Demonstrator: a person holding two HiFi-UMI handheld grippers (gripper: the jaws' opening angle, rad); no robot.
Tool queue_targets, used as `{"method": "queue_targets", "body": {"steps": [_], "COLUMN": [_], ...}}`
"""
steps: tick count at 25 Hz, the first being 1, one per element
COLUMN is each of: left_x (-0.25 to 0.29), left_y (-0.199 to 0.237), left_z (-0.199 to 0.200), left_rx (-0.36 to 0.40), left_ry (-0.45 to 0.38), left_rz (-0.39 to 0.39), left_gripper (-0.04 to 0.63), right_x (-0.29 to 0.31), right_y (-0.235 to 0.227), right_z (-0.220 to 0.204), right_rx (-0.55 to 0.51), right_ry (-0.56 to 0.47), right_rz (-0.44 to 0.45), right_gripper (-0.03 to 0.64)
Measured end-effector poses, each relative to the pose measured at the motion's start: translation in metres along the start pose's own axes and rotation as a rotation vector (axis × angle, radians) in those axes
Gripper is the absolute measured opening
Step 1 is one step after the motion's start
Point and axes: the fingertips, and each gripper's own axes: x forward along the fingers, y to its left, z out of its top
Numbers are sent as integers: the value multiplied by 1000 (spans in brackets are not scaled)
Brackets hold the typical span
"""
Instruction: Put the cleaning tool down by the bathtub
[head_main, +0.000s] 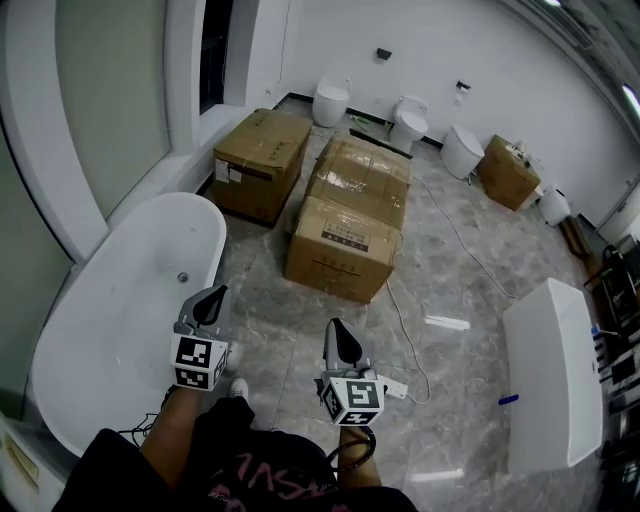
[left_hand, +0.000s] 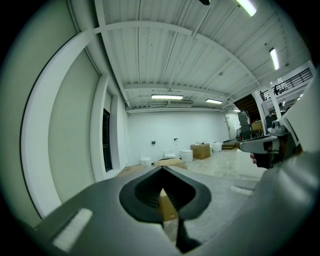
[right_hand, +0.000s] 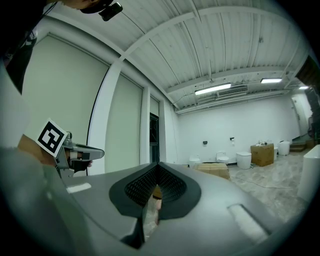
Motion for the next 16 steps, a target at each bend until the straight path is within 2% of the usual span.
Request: {"method": "queue_targets", "body": {"steps": [9, 16], "left_x": [-8, -6], "left_y": [5, 7], "left_z": [-1, -4], "left_rx": [-2, -9], "left_ry": [3, 10], "left_rz": [40, 38], "left_gripper": [0, 0], "right_x": [-2, 4], "right_y": [4, 4], "right_z": [1, 1], "right_rx": [-1, 2], "right_ry": [0, 4], "right_rz": [10, 10], "right_gripper": [21, 21]}}
